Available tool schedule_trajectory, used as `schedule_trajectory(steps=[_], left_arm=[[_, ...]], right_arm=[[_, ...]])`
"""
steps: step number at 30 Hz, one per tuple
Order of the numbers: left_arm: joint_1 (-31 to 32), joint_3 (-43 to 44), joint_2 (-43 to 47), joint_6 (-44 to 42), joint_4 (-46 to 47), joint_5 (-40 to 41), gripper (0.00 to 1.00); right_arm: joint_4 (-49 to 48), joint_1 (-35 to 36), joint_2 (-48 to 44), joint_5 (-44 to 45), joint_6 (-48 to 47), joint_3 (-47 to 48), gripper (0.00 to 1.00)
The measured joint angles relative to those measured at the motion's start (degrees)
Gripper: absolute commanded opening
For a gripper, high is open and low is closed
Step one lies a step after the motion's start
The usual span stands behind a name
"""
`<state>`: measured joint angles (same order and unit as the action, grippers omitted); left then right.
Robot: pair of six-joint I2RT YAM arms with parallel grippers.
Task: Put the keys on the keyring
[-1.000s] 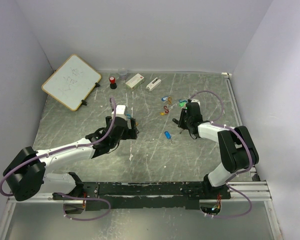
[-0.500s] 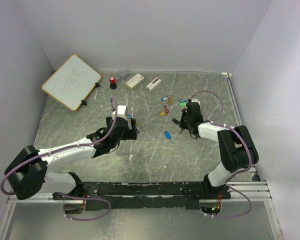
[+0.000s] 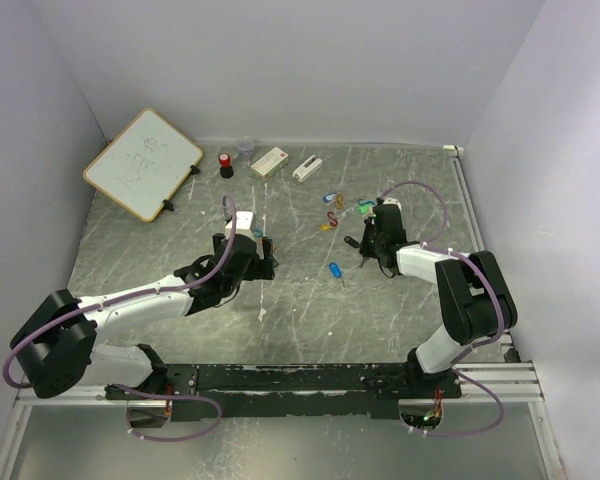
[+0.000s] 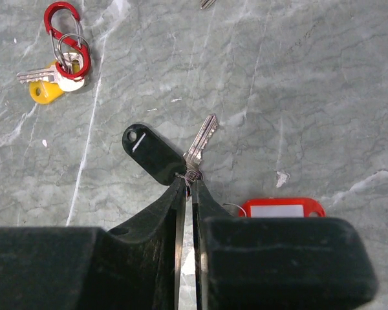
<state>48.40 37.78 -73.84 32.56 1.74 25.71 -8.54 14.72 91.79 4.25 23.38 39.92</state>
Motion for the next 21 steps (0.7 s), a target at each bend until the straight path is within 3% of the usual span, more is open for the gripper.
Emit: schedule_trajectory(steps=[6, 11, 16, 21], left_arm=[[0.0, 0.0, 0.0, 0.0, 0.0, 0.0, 0.99], [0.0, 0.0, 0.0, 0.0, 0.0, 0.0, 0.99], [0.0, 0.0, 0.0, 0.0, 0.0, 0.0, 0.99], [0.0, 0.0, 0.0, 0.0, 0.0, 0.0, 0.99]], right_arm=[[-0.2, 0.0, 0.3, 0.0, 0.0, 0.0, 0.11], [-0.2, 0.0, 0.9, -0.2, 0.0, 0.0, 0.0], [-0.2, 0.0, 0.7, -0.2, -0.1, 0.0, 0.0], [-0.1, 0.0, -5.4, -0.2, -1.2, -2.0, 0.0]])
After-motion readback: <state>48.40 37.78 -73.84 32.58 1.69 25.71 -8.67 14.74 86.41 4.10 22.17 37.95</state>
